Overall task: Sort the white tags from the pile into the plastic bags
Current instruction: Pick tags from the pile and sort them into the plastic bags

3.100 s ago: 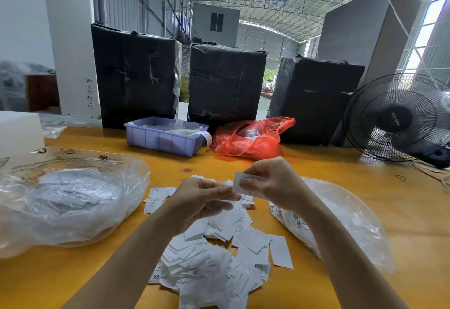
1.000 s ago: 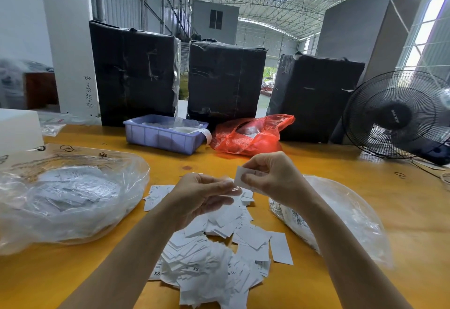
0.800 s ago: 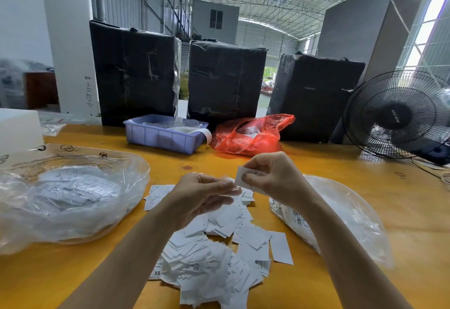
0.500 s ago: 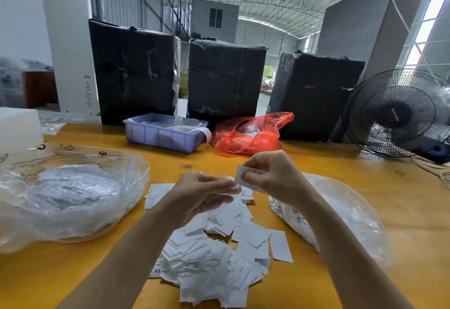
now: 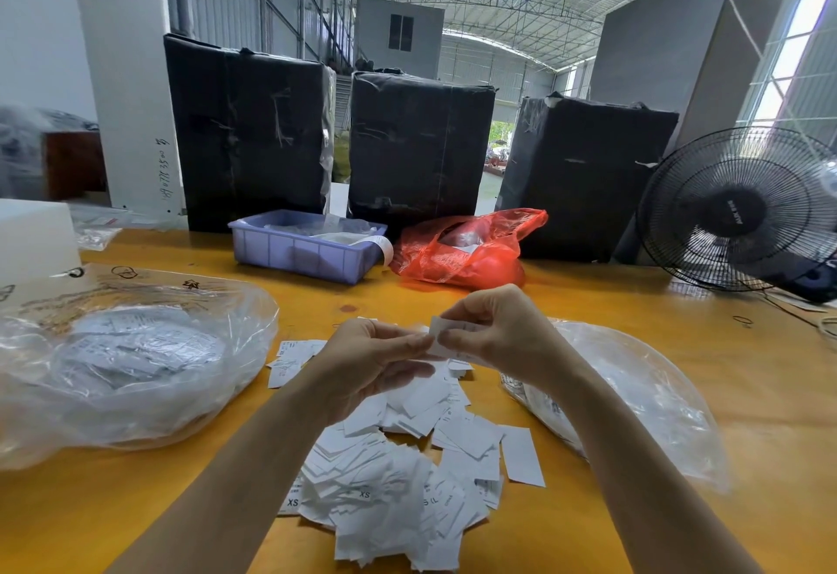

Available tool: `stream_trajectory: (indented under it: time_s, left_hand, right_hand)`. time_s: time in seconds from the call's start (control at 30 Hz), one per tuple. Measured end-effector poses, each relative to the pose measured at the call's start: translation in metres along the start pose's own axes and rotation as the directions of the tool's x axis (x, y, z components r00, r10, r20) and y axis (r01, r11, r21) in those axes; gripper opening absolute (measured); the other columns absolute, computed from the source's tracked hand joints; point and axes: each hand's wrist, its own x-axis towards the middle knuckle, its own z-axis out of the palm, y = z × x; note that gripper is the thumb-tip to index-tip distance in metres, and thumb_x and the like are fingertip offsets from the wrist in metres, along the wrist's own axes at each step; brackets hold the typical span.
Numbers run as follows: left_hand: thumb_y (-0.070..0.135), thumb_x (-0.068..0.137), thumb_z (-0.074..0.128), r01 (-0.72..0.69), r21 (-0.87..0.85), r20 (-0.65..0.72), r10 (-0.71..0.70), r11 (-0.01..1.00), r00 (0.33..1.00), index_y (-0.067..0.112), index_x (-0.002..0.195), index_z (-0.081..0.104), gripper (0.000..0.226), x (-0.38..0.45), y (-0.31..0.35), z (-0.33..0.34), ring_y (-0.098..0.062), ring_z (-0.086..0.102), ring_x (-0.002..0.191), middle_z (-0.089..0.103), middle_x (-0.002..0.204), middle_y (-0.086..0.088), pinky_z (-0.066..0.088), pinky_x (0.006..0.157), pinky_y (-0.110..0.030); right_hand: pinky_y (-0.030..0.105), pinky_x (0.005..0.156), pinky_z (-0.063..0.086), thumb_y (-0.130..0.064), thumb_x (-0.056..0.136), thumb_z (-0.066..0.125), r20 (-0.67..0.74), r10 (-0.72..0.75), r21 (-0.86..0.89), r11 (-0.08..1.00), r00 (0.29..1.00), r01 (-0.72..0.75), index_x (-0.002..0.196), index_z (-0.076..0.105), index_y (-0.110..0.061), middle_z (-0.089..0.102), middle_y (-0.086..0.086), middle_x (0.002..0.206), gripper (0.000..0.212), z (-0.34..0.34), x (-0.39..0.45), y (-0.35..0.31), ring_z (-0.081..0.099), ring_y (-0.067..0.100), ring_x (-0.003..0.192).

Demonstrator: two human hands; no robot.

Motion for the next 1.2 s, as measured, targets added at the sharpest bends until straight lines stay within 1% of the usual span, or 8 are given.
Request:
stream_trajectory:
  time_s: [0.17,0.43,0.5,0.63,0.77,0.93,1.1,1.2]
  left_hand:
    - [0.022,0.059,0.075,-0.012,-0.016,-0.040,0.012,1.000,0.999,0.005,0.087,0.074,0.032,0.001,-0.001,0.002,-0.014,0.070,0.068,0.074,0.085,-0.010,0.055,0.059,-0.018]
    - [0.023,0.059,0.074,-0.032,-0.078,-0.077,0.026,0.996,0.997,0.007,0.084,0.073,0.030,0.002,0.000,0.005,-0.010,0.069,0.061,0.074,0.080,-0.008,0.050,0.051,-0.015]
    - [0.022,0.058,0.074,-0.037,-0.085,-0.101,0.029,0.996,0.994,0.006,0.082,0.072,0.029,0.003,-0.001,0.005,-0.010,0.068,0.059,0.072,0.074,-0.008,0.050,0.050,-0.014]
    - [0.024,0.060,0.073,-0.025,-0.046,-0.082,0.021,0.999,0.996,0.009,0.073,0.077,0.020,0.004,-0.004,0.004,-0.010,0.064,0.060,0.071,0.072,-0.008,0.052,0.053,-0.018]
    - [0.024,0.067,0.073,-0.021,-0.047,-0.120,0.015,0.999,0.993,0.009,0.074,0.076,0.017,0.007,-0.007,0.006,-0.012,0.060,0.063,0.070,0.070,-0.006,0.052,0.053,-0.018]
    - [0.022,0.079,0.069,-0.033,-0.153,-0.226,-0.003,0.988,0.974,0.004,0.084,0.070,0.018,0.010,-0.010,0.007,-0.010,0.061,0.056,0.068,0.068,-0.006,0.048,0.045,-0.017]
    - [0.039,0.065,0.069,0.043,-0.144,-0.203,-0.072,0.989,0.976,0.003,0.089,0.069,0.043,0.009,-0.016,0.010,-0.021,0.064,0.068,0.069,0.080,-0.012,0.050,0.059,-0.026]
    - [0.041,0.077,0.067,0.079,-0.152,-0.229,-0.113,0.985,0.967,0.007,0.090,0.068,0.036,0.010,-0.016,0.010,-0.020,0.066,0.067,0.070,0.077,-0.010,0.046,0.055,-0.026]
  right_hand:
    - [0.030,0.068,0.058,-0.021,0.081,0.073,0.061,0.044,0.039,0.998,0.997,-0.046,0.093,0.073,-0.014,0.071,0.000,0.084,0.014,0.002,0.001,0.001,0.067,0.015,0.077]
    - [0.017,0.062,0.054,-0.004,0.084,0.067,-0.080,0.130,0.326,0.940,0.988,-0.097,0.092,0.072,-0.010,0.069,0.003,0.084,0.012,0.002,0.002,0.005,0.066,0.008,0.070]
    - [0.013,0.062,0.052,-0.002,0.087,0.062,-0.035,0.131,0.324,0.939,0.991,-0.113,0.096,0.073,-0.008,0.067,-0.002,0.086,0.016,0.002,0.002,0.005,0.066,0.003,0.074]
    - [0.014,0.062,0.053,-0.009,0.073,0.078,-0.026,0.107,0.224,0.970,0.994,-0.098,0.104,0.068,-0.008,0.067,0.003,0.086,0.032,0.005,0.001,0.005,0.064,0.010,0.075]
    - [0.026,0.068,0.058,-0.021,0.071,0.079,-0.159,0.110,0.216,0.974,0.981,-0.074,0.111,0.060,-0.008,0.066,0.007,0.087,0.046,0.012,0.003,0.007,0.066,0.015,0.080]
    - [0.032,0.077,0.058,-0.010,0.079,0.074,-0.321,0.106,0.214,0.976,0.941,-0.037,0.107,0.068,-0.001,0.070,0.010,0.093,0.030,0.022,0.004,0.009,0.068,0.018,0.085]
    - [0.023,0.078,0.056,-0.008,0.085,0.068,-0.256,0.081,0.176,0.984,0.963,-0.036,0.105,0.070,-0.002,0.072,0.009,0.098,0.021,0.031,0.003,0.011,0.067,0.015,0.087]
    - [0.017,0.067,0.051,-0.014,0.088,0.065,-0.208,0.148,0.260,0.961,0.967,-0.091,0.100,0.073,-0.005,0.071,0.005,0.089,0.017,0.028,0.004,0.012,0.063,0.008,0.079]
